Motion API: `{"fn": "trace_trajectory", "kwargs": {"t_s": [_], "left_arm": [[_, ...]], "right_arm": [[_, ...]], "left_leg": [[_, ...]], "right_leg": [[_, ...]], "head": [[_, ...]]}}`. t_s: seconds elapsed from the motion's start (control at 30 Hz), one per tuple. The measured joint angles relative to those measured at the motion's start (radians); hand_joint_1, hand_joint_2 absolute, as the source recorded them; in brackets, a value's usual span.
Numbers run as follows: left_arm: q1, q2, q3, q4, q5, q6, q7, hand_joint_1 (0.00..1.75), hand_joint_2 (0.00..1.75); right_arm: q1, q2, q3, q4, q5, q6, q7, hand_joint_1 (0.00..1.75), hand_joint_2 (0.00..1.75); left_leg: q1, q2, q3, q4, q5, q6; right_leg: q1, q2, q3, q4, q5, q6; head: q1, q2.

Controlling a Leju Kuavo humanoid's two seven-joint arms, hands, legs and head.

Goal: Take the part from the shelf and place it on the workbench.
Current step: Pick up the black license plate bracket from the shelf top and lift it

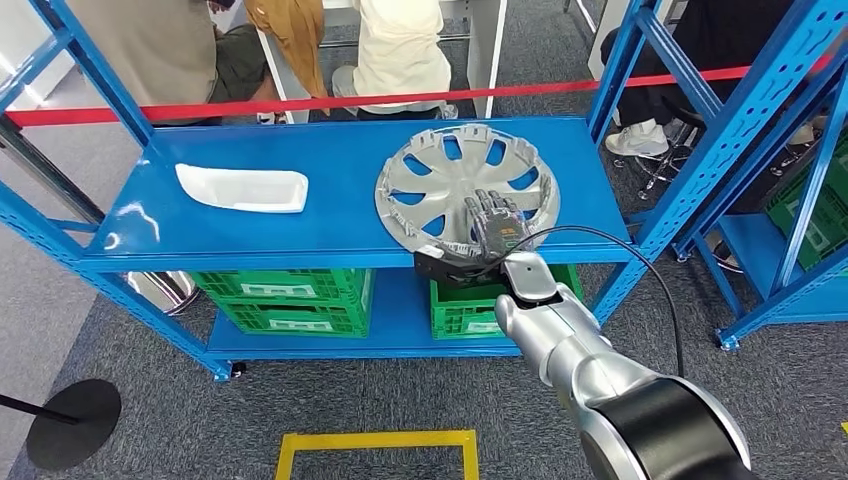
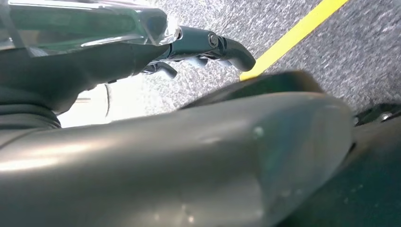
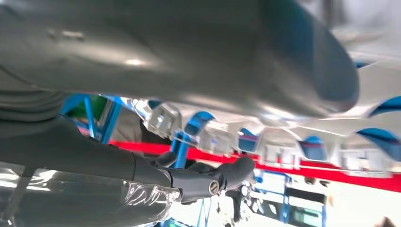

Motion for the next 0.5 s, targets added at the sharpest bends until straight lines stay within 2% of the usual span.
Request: {"fn": "trace_trajectory", "kwargs": {"t_s": [0.03,0.07,0.17,0.2,0.23,0.27,0.3,0.33,0.37,0.4,0.5], "left_arm": [[-0.001,0.0,0.0,0.0,0.0,0.0,0.0,0.0,0.0],[-0.001,0.0,0.0,0.0,0.0,0.0,0.0,0.0,0.0],[-0.002,-0.001,0.0,0.0,0.0,0.0,-0.002,0.0,0.0],[-0.002,-0.001,0.0,0.0,0.0,0.0,-0.003,0.0,0.0],[-0.003,-0.001,0.0,0.0,0.0,0.0,-0.005,0.0,0.0],[-0.004,-0.001,0.0,0.0,0.0,-0.001,-0.008,0.0,0.0],[-0.004,-0.001,0.0,0.0,0.0,-0.001,-0.008,0.0,0.0],[-0.005,0.0,0.0,0.0,-0.001,-0.002,-0.009,0.0,0.0],[-0.005,0.0,0.0,0.0,-0.001,-0.003,-0.01,0.0,0.0],[-0.005,0.0,0.0,0.0,-0.001,-0.003,-0.01,0.0,0.0],[-0.005,0.0,0.0,0.0,-0.002,-0.003,-0.012,0.0,0.0]], "right_arm": [[-0.001,0.0,-0.002,0.0,-0.001,0.0,0.0,0.0,0.0],[-0.002,0.001,-0.003,-0.001,-0.001,0.0,0.0,0.0,0.0],[0.001,0.001,-0.006,0.0,-0.002,-0.001,-0.001,0.0,0.0],[0.003,0.0,-0.006,0.0,-0.001,-0.002,-0.002,0.0,0.0],[0.005,0.0,-0.006,0.0,0.0,-0.003,-0.003,0.0,0.0],[0.006,0.0,-0.006,0.0,0.003,-0.004,-0.005,0.0,0.0],[0.006,0.001,-0.006,0.0,0.007,-0.004,-0.007,0.0,0.0],[0.005,0.002,-0.006,0.0,0.011,0.002,-0.013,0.0,0.0],[0.004,0.003,-0.006,0.0,0.016,0.017,-0.021,0.0,0.0],[0.003,0.003,-0.006,0.0,0.021,0.04,-0.029,0.0,0.0],[0.005,0.008,-0.005,0.003,0.027,0.137,-0.05,0.0,0.0]], "left_leg": [[0.001,0.001,-0.009,0.019,-0.011,-0.004],[0.002,0.002,-0.03,0.062,-0.031,-0.009],[0.005,0.005,-0.155,0.27,-0.098,-0.017],[0.005,0.005,-0.184,0.306,-0.096,-0.017],[0.005,0.005,-0.192,0.3,-0.074,-0.015],[0.004,0.005,-0.176,0.251,-0.034,-0.012],[0.003,0.005,-0.146,0.175,0.014,-0.007],[0.001,0.005,-0.114,0.103,0.048,-0.002],[-0.001,0.005,-0.087,0.046,0.069,0.002],[-0.002,0.005,-0.072,0.015,0.075,0.001],[-0.002,0.0,-0.064,0.003,0.072,-0.007]], "right_leg": [[-0.002,0.0,0.004,-0.001,-0.003,-0.006],[-0.004,0.0,0.008,-0.002,-0.006,-0.012],[-0.004,0.0,0.016,-0.002,-0.014,-0.02],[-0.004,0.0,0.019,-0.001,-0.017,-0.02],[-0.003,0.001,0.024,-0.001,-0.02,-0.02],[-0.003,0.001,0.031,-0.001,-0.023,-0.019],[-0.003,0.002,0.038,-0.002,-0.028,-0.017],[-0.001,0.003,0.044,-0.002,-0.032,-0.014],[0.001,0.005,0.047,-0.002,-0.036,-0.01],[0.003,0.005,0.048,-0.002,-0.04,-0.009],[0.005,0.003,0.05,-0.004,-0.044,-0.01]], "head": [[-0.002,0.0],[-0.004,0.0],[-0.007,0.0],[-0.007,0.0],[-0.007,0.0],[-0.007,0.0],[-0.007,0.0],[-0.007,0.0],[-0.007,0.0],[-0.006,0.0],[-0.005,0.0]]}}
